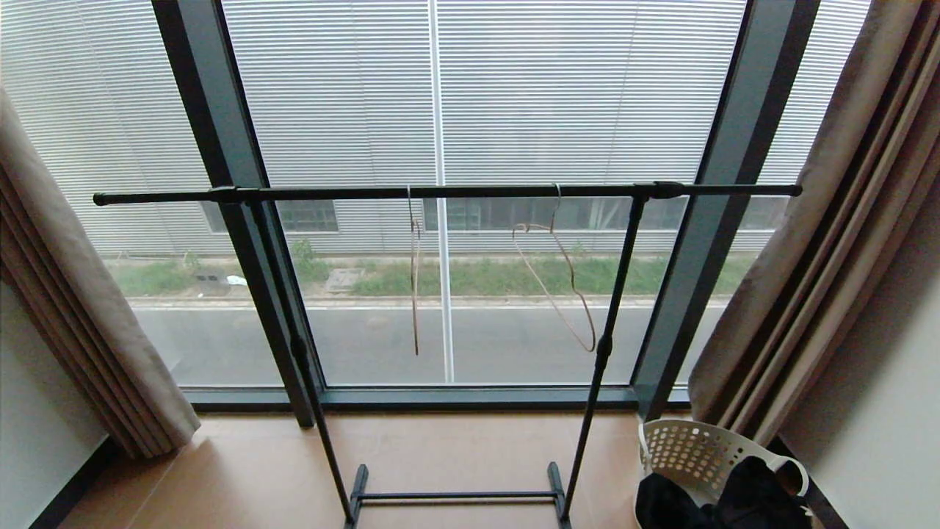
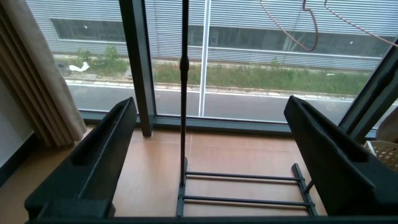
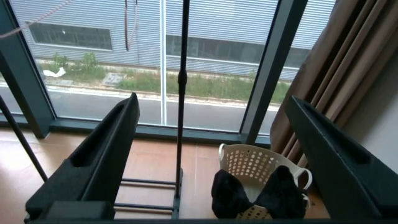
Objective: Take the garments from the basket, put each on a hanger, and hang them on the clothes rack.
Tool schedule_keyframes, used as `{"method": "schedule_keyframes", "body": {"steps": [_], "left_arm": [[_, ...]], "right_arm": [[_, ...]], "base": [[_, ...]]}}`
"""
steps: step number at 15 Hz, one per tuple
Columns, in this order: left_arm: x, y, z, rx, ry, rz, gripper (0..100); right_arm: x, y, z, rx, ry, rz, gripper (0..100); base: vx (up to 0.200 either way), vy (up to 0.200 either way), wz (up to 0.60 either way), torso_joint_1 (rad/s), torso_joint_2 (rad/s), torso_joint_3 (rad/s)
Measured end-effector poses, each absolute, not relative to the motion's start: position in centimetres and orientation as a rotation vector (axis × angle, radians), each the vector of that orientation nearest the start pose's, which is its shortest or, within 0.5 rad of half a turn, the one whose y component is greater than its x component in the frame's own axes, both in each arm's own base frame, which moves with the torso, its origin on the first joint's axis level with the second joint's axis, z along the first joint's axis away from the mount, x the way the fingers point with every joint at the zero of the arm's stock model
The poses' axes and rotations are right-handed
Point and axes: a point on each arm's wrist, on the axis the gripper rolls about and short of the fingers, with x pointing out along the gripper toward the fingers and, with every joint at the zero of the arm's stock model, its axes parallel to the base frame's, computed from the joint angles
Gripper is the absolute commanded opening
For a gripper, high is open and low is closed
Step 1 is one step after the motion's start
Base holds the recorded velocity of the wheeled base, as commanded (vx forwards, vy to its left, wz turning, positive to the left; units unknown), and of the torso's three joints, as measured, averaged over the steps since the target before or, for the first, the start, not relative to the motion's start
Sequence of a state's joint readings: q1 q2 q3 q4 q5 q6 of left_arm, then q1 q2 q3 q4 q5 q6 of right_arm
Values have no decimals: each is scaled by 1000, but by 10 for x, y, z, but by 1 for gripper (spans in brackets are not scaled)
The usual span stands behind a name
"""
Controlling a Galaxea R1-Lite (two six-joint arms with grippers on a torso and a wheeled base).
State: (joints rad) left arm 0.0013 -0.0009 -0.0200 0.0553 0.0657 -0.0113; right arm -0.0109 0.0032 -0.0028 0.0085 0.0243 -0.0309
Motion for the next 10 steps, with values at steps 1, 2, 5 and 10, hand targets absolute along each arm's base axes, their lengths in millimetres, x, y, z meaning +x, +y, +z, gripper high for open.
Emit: {"method": "schedule_keyframes", "body": {"steps": [1, 2, 5, 10], "left_arm": [[-25, 1, 75, -11, 33, 67, 100], [-25, 1, 75, -10, 34, 66, 100], [-25, 1, 75, -9, 34, 64, 100], [-25, 1, 75, -9, 34, 61, 100]], "right_arm": [[-23, 1, 75, -31, 8, 14, 100], [-23, 1, 75, -31, 9, 14, 100], [-23, 1, 75, -31, 10, 14, 100], [-23, 1, 75, -30, 9, 13, 100]], "base": [[0, 0, 0, -80, 144, 95], [0, 0, 0, -139, 310, 173], [0, 0, 0, -149, 359, 194], [0, 0, 0, -161, 377, 211]]}}
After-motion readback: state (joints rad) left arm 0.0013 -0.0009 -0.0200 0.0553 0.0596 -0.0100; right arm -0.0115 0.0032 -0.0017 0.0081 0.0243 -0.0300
